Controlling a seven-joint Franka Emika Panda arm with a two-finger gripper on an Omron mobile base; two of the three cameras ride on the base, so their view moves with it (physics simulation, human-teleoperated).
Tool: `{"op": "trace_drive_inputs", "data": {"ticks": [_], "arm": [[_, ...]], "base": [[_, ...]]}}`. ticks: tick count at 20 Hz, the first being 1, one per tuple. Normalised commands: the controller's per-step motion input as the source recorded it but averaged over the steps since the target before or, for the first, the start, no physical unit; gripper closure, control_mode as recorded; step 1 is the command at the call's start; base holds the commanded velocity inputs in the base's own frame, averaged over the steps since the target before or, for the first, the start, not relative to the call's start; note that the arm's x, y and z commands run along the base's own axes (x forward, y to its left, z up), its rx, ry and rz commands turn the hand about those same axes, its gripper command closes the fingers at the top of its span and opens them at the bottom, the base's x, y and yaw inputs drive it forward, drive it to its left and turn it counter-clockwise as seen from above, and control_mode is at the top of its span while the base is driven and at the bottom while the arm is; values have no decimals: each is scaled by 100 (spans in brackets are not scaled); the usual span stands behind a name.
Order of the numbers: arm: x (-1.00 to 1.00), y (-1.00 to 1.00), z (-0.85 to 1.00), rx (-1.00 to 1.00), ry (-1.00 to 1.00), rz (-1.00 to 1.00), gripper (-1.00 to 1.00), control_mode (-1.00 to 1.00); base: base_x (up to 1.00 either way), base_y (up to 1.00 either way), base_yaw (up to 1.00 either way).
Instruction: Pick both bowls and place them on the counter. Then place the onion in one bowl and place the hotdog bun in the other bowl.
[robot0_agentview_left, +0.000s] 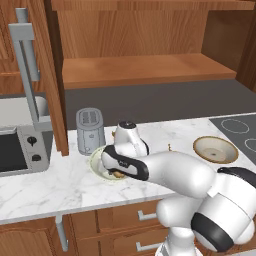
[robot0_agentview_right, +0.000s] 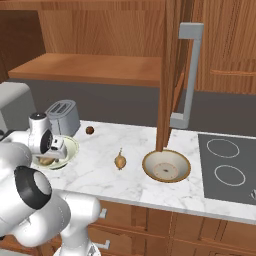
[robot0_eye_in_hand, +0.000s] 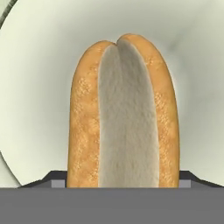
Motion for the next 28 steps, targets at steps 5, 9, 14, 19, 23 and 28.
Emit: {"op": "trace_drive_inputs", "data": {"ticks": [5, 9, 14, 19, 23, 28], "arm": [[7, 7, -10, 0, 0, 0, -100, -100], [2, 0, -1, 0, 0, 0, -100, -100], [0, 0, 10, 1, 0, 0, -100, -100], [-3, -8, 44, 0, 0, -1, -100, -100], [-4, -14, 56, 0, 0, -1, -100, -100], [0, -29, 48, 0, 0, -5, -100, -100]], "base": [[0, 0, 0], [0, 0, 0], [0, 0, 0], [0, 0, 0], [0, 0, 0], [0, 0, 0]]}}
